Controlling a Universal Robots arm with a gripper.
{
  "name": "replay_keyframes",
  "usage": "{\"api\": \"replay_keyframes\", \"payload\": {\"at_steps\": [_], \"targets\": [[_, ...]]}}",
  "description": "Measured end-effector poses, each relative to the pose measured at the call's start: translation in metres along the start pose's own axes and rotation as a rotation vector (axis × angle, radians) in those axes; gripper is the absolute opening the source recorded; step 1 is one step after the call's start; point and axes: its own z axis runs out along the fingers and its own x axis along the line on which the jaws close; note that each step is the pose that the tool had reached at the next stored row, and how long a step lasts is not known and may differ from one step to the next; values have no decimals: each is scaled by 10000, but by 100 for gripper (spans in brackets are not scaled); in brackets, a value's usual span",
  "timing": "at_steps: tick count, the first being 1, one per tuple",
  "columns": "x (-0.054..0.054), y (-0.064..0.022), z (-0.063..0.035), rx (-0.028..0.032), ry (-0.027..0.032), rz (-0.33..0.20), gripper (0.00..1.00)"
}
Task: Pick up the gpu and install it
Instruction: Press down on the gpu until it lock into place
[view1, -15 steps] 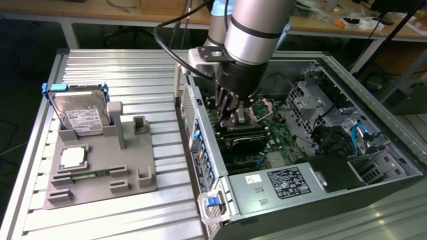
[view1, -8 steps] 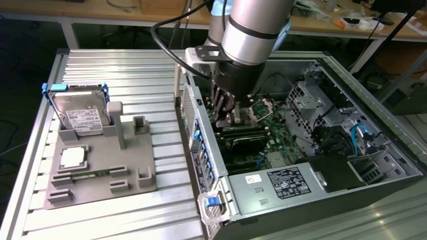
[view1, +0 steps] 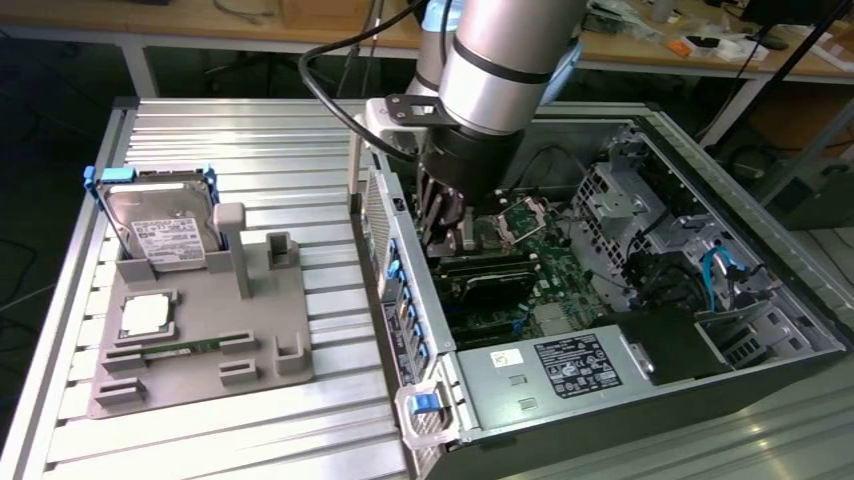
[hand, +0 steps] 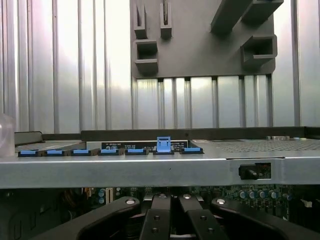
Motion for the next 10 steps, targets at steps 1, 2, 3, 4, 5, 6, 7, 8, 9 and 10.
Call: {"api": "replay_keyframes", "payload": {"at_steps": [1, 2, 3, 4, 5, 6, 7, 8, 9, 10], "targets": [[0, -1, 12, -5, 0, 0, 11], [0, 0, 17, -9, 3, 0, 11], [0, 0, 17, -10, -3, -1, 11], [-1, 0, 17, -10, -13, -2, 11], [-1, 0, 19, -7, -25, -2, 11], [-1, 0, 25, -6, -30, -2, 11], [-1, -1, 39, -13, -19, -2, 11], [-1, -1, 39, -13, -22, -3, 11], [-2, -1, 37, -11, -38, -4, 11], [-2, 0, 25, 1, -68, -5, 11]]}}
